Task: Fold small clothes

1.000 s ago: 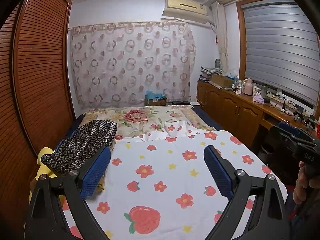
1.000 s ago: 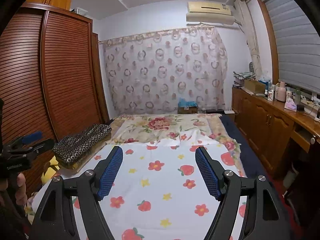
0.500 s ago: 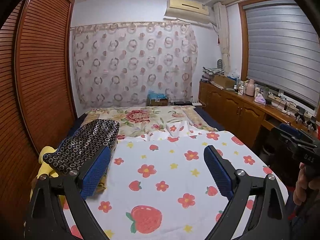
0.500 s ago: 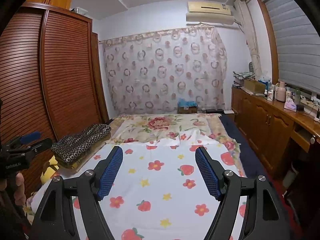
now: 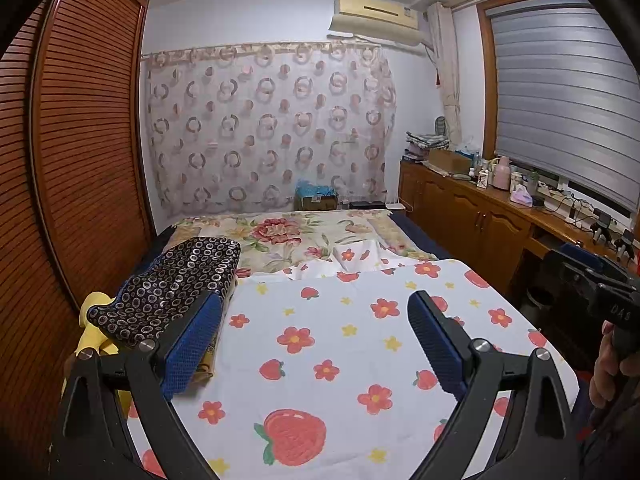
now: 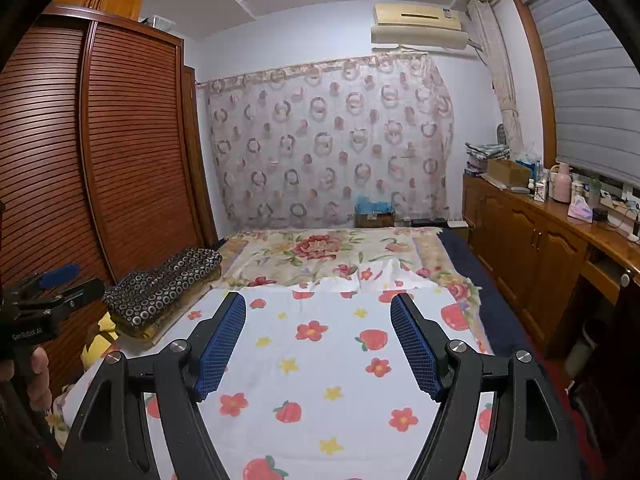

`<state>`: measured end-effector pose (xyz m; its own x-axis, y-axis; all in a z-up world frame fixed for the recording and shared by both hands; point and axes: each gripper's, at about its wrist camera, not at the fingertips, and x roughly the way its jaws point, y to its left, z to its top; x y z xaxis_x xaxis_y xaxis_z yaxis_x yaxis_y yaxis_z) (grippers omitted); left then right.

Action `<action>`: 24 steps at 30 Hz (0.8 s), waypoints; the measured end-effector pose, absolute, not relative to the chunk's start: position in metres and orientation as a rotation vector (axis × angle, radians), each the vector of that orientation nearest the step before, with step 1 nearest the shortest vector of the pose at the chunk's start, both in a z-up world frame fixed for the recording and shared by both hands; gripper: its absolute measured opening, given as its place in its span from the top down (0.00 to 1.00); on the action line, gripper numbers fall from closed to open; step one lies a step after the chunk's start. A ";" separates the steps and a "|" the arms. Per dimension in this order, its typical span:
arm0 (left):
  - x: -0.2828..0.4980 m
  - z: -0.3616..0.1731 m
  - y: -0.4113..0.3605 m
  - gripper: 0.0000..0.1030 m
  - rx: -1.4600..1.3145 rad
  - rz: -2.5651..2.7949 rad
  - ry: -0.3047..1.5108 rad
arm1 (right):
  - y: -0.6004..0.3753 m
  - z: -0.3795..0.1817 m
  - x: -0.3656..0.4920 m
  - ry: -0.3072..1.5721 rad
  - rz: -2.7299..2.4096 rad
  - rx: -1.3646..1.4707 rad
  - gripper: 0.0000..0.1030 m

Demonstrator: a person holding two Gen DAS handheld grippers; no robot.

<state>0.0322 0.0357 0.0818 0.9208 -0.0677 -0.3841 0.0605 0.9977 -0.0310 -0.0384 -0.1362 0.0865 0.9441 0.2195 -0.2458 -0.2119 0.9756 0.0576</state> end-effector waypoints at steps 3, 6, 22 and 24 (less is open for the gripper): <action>0.032 0.082 0.035 0.08 -0.019 -0.065 0.395 | -0.140 0.086 -0.038 0.255 0.221 0.030 0.26; 0.033 0.082 0.035 0.08 -0.019 -0.066 0.395 | -0.140 0.087 -0.038 0.254 0.222 0.029 0.26; 0.031 0.082 0.037 0.08 -0.019 -0.068 0.395 | -0.144 0.087 -0.038 0.253 0.223 0.026 0.25; 0.031 0.082 0.037 0.08 -0.019 -0.067 0.395 | -0.145 0.087 -0.038 0.254 0.224 0.026 0.26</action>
<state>0.0310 0.0370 0.0820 0.9208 -0.0690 -0.3838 0.0616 0.9976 -0.0315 -0.0375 -0.1450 0.0870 0.9432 0.2233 -0.2460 -0.2168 0.9747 0.0539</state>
